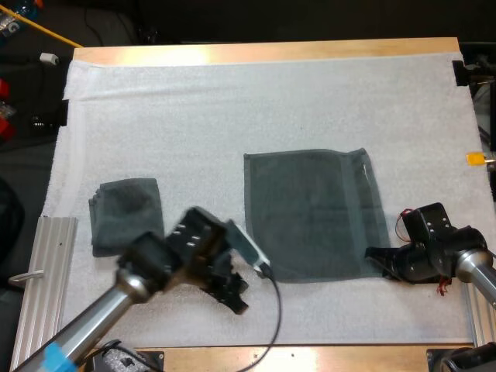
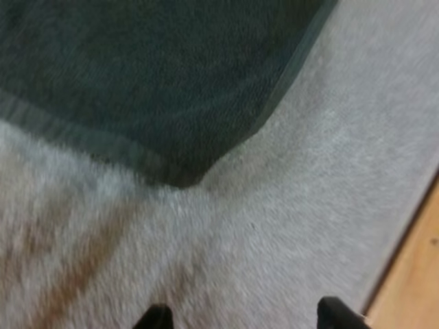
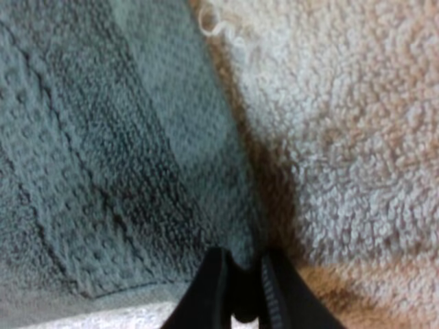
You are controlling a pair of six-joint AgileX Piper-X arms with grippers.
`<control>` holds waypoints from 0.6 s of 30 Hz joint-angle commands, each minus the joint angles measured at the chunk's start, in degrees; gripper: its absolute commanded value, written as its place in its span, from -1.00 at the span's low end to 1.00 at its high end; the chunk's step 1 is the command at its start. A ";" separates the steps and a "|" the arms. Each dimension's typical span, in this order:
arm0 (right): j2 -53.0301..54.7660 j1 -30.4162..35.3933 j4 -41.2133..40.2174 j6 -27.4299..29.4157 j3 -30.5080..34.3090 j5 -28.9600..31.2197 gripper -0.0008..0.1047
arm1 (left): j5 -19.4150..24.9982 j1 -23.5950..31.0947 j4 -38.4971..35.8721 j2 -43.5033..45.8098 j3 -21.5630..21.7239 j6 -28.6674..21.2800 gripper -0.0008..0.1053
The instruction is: Pick towel from pile, fold and stack
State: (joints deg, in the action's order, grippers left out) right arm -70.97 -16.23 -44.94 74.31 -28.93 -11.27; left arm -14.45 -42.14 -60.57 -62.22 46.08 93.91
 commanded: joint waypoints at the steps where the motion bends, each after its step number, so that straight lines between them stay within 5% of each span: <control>1: 0.53 -0.05 -0.88 0.51 0.10 -0.57 -0.99 | 3.55 -1.76 2.05 -1.04 0.04 -0.49 -0.16; 7: 0.53 -0.05 -0.88 0.51 0.10 -0.57 -0.99 | 6.33 -7.49 9.12 -8.33 0.04 2.24 -0.16; 18: 0.53 -0.05 -0.94 0.51 0.10 -0.57 -0.99 | 7.04 -7.86 15.90 -21.63 0.04 5.30 -0.16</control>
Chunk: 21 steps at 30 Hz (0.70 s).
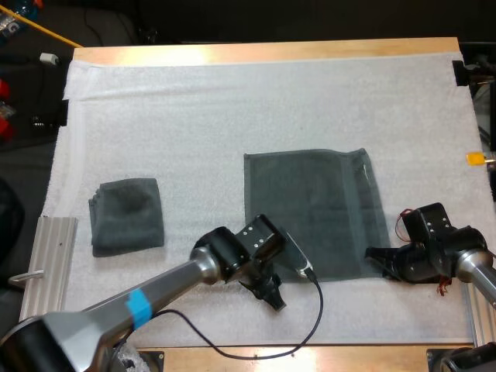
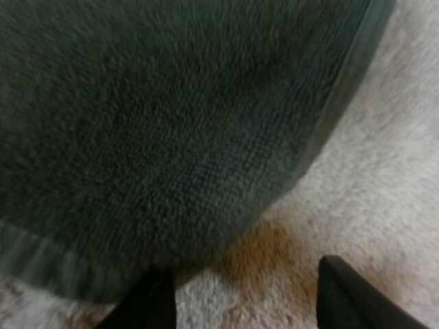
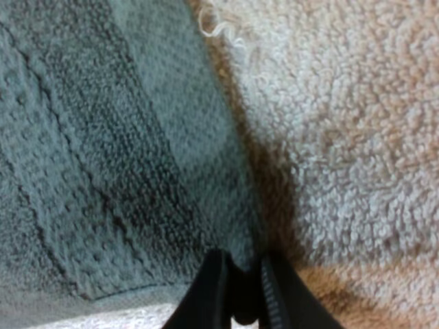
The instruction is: Pick towel from pile, fold and stack
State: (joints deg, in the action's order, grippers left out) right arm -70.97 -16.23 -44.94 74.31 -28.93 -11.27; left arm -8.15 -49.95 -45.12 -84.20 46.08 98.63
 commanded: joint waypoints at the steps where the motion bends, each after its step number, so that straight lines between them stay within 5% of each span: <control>1: 0.53 -0.05 -0.94 0.51 0.10 -0.57 -0.99 | 0.74 -0.05 1.27 -0.85 0.04 0.58 -0.16; 12: 0.53 -0.05 -0.94 0.51 0.10 -0.57 -0.99 | 1.14 -0.05 7.21 -5.70 0.24 0.58 -0.18; 21: 0.53 -0.05 -0.94 0.51 0.10 -0.57 -0.99 | 1.14 -0.05 6.98 -6.92 0.48 2.70 -0.98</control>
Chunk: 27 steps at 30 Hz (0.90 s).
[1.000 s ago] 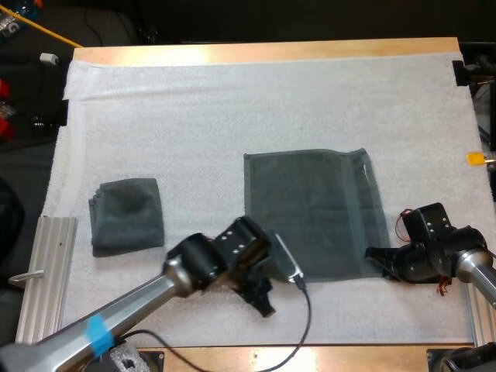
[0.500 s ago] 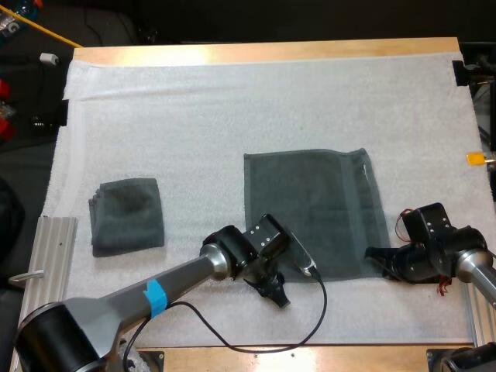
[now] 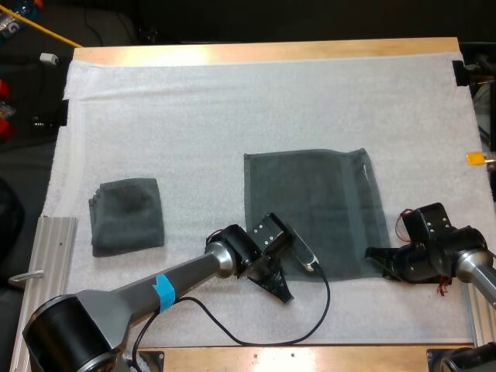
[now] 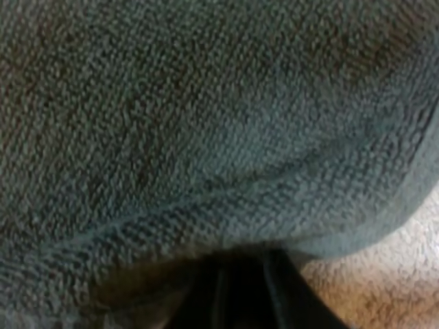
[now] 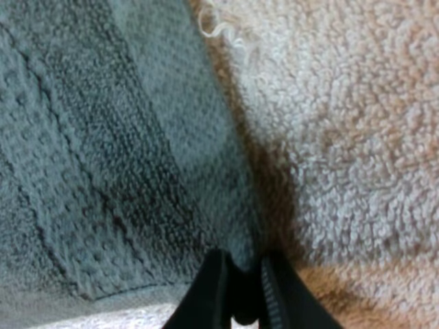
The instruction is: Pick towel from pile, fold and stack
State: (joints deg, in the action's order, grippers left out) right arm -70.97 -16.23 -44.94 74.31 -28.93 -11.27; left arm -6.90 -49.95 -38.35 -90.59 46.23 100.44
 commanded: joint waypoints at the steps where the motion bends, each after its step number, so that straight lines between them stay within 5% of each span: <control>1: 0.53 -0.05 -0.94 0.51 0.10 -0.57 -0.99 | -0.11 -0.05 -0.06 -0.53 0.44 0.89 -0.98; 12: 7.81 -0.05 -1.45 0.51 -1.33 -2.73 -0.99 | -0.11 -0.05 -8.04 5.77 5.65 0.89 -0.98; 27: 28.82 -0.05 -17.53 0.40 -9.73 -4.42 -0.99 | -0.23 -0.90 -19.07 24.56 5.64 0.91 -0.98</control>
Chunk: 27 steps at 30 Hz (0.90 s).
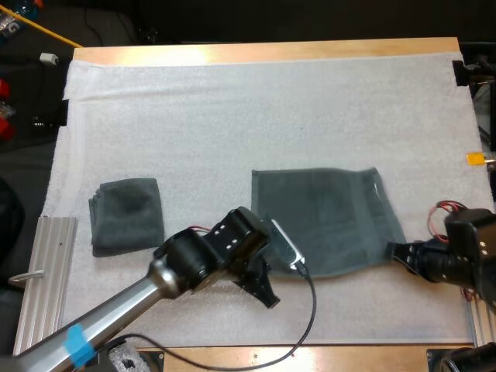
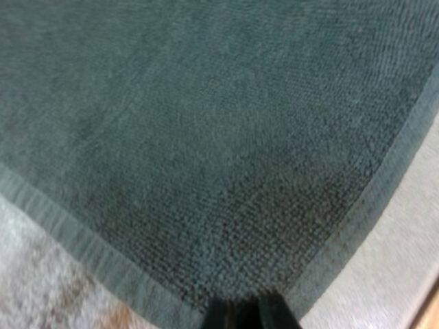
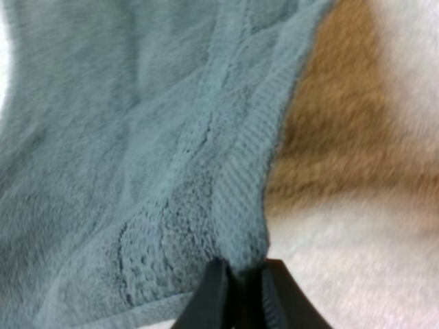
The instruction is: Pick towel from pile, fold and stack
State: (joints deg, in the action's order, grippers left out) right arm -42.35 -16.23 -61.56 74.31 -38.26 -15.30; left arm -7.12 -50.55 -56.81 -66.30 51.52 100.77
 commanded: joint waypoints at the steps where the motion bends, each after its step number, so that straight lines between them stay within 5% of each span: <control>1: 1.13 -0.05 -2.52 0.26 -0.79 -1.76 -0.99 | -0.01 -0.88 -1.84 1.60 0.36 0.85 -0.98; 7: 4.14 -0.05 -5.22 -2.91 -1.10 -3.00 -0.99 | 0.12 -2.85 -2.10 5.01 0.36 1.38 -0.98; 12: 2.45 -0.05 -2.39 -6.82 -1.10 -2.89 -0.99 | 4.00 0.64 1.71 2.80 0.36 1.37 -0.98; 27: -20.98 0.06 21.09 -17.50 -1.10 2.95 -0.99 | -4.51 17.79 19.97 -13.01 0.36 -1.45 -0.98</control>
State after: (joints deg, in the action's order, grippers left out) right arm -63.84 -16.23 -40.91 57.19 -38.89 -12.80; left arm -11.32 -32.81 -37.95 -79.40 51.52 99.36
